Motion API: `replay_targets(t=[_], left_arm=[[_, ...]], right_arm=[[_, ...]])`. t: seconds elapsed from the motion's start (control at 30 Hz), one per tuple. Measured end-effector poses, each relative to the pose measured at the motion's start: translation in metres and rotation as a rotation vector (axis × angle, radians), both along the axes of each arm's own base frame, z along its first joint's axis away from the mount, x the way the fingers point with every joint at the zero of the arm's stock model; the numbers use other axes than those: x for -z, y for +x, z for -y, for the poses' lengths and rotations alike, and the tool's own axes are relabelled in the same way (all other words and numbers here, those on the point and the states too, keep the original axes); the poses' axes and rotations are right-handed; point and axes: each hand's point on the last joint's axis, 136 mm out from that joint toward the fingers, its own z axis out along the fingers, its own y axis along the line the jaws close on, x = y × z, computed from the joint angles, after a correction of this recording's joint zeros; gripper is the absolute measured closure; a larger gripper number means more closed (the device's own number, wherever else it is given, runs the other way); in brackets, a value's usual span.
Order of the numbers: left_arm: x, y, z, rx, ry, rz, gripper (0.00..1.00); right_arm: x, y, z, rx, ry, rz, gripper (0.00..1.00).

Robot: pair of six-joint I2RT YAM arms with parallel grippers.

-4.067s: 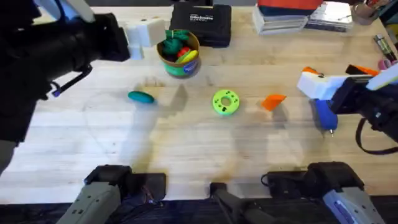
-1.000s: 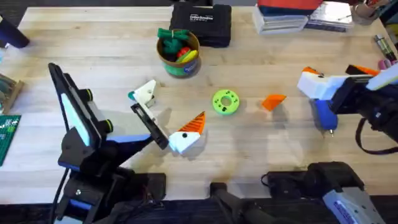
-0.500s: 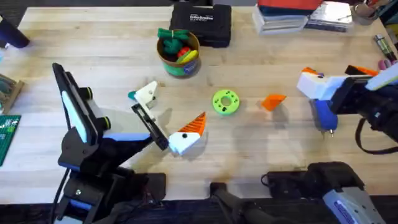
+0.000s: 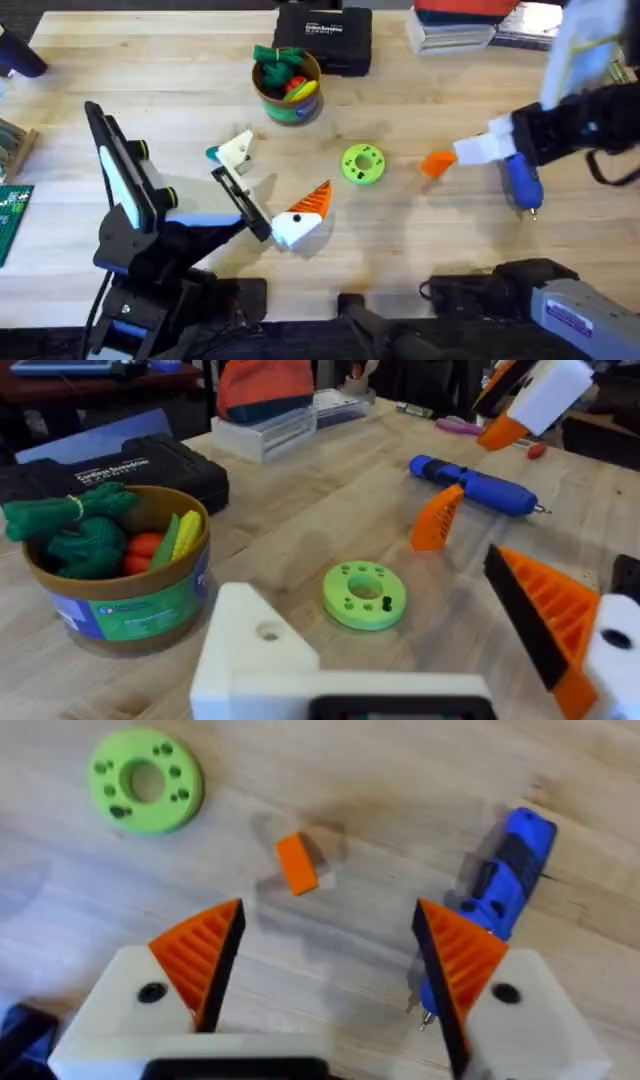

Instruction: Pick up the gripper from the table and insert it into the empty holder that is missing its gripper. Then pick up a screw, insert it into the mounting hole, and use the screwdriver to tighten it. Finally, clean up the table by picking up the vegetable and placing it into the bucket.

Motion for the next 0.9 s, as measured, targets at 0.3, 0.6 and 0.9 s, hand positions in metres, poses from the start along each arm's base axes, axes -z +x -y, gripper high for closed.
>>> replay_targets(t=[0.3, 0.6, 0.9], left_arm=[[0.000, 0.000, 0.000, 0.000, 0.000, 0.000, 0.015], [0.000, 0.000, 0.000, 0.000, 0.000, 0.000, 0.015], [0.000, 0.000, 0.000, 0.000, 0.000, 0.000, 0.015]], right_arm=[[0.050, 0.006, -0.025, -0.160, -0.021, -0.240, 0.008], [0.085, 0.008, -0.028, -0.219, -0.058, -0.392, 0.044], [0.089, 0.014, -0.024, -0.231, -0.088, -0.382, 0.230]])
